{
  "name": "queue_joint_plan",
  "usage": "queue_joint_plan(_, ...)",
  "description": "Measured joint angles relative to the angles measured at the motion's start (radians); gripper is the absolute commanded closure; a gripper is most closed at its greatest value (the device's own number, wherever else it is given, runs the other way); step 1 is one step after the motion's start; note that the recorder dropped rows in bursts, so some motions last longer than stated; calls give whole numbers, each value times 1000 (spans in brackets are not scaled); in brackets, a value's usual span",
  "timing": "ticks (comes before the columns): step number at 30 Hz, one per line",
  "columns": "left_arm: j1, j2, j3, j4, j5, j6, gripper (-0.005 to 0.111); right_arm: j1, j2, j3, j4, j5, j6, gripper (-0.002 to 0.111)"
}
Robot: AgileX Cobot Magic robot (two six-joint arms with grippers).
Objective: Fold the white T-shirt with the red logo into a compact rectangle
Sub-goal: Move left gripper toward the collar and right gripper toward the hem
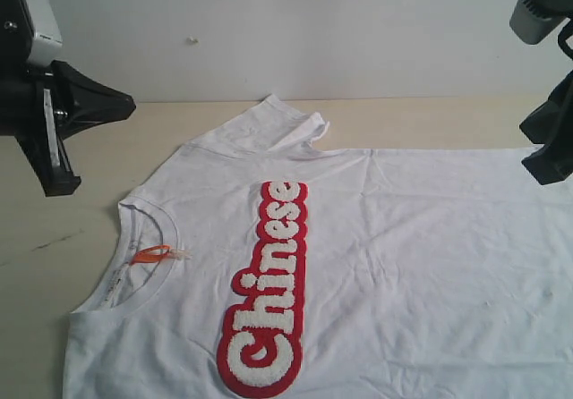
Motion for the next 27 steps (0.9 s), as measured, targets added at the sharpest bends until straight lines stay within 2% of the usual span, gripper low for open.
queue_joint_plan(4,0,-26,0,0,-22,-57,107,0,0,0,0,-2,0,108)
queue_joint_plan(16,0,-141,0,-2,-239,-362,107,0,0,0,0,-4,0,108)
queue_joint_plan(18,0,-151,15,-60,-262,-380,107,0,0,0,0,-4,0,108)
queue_joint_plan(21,-8,-171,75,-250,-286,-372,107,0,0,0,0,-4,0,108)
queue_joint_plan(27,-84,-208,217,-601,-254,-112,107,0,0,0,0,-4,0,108)
